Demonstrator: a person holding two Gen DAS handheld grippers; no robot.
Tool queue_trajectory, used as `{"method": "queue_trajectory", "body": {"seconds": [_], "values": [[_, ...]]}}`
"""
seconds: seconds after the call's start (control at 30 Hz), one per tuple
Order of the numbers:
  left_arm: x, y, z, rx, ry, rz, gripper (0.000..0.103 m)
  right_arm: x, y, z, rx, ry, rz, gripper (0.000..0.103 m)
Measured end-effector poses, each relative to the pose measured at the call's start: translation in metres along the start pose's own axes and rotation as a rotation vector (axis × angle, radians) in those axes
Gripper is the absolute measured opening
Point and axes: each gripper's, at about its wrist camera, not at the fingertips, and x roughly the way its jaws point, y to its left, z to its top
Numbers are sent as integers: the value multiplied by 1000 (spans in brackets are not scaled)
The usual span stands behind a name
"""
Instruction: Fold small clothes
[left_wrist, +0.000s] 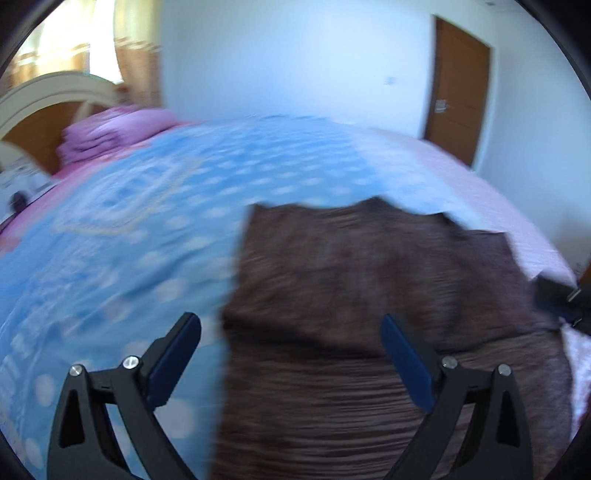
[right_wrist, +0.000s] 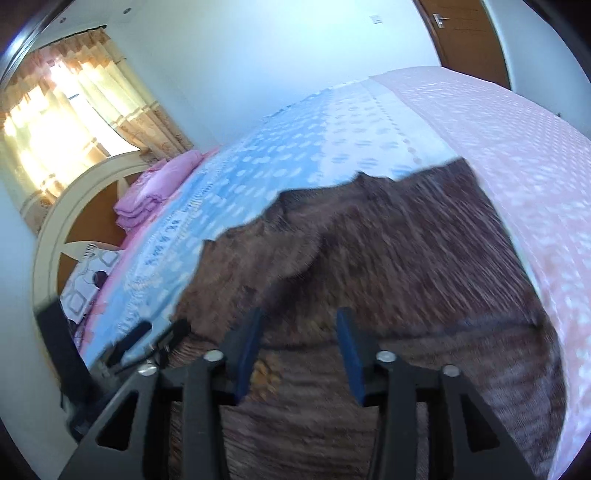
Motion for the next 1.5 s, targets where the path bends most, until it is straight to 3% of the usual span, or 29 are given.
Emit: {"method": "queue_trajectory", "body": {"seconds": [0.07, 0.2, 0.33, 0.43, 0.5, 0.6, 0.8, 0.9, 1.0, 1.07, 1.17, 1.27, 1.43, 1.5], "values": [[11, 13, -7, -43, 33, 37, 100, 12, 5, 10, 13, 17, 28, 54], [24, 36, -15, -200, 82, 15, 99, 48, 8, 24, 100, 74, 76, 54], [24, 48, -19, -285, 74, -17, 100, 88, 19, 30, 34, 96, -50, 53], [25, 44, -20, -272, 78, -5, 101, 112, 31, 25, -70, 138, -144, 33], [27, 41, -20, -261, 84, 1, 102, 115, 38, 20, -140, 124, -189, 9], [29, 43, -19, -255, 90, 3, 103, 112, 43, 22, -200, 116, -188, 7], [31, 41, -18, -244, 99, 15, 103, 81, 49, 46, -305, -28, -208, 7], [32, 40, -18, -235, 102, 24, 103, 89, 42, 50, -342, 24, -210, 9], [32, 40, -18, -237, 100, 24, 103, 101, 27, 46, -358, 96, -323, 14], [32, 40, -18, -234, 102, 28, 103, 93, 15, 44, -304, 61, -398, 14], [32, 38, -18, -226, 106, 38, 103, 69, 10, 39, -211, -14, -358, 14], [33, 37, -18, -216, 109, 48, 103, 64, 31, 29, -248, -23, -237, 14], [33, 38, -18, -218, 107, 44, 103, 89, 78, 10, -395, 76, -94, 14], [33, 38, -18, -218, 106, 41, 103, 102, 80, 3, -430, 131, -117, 14]]}}
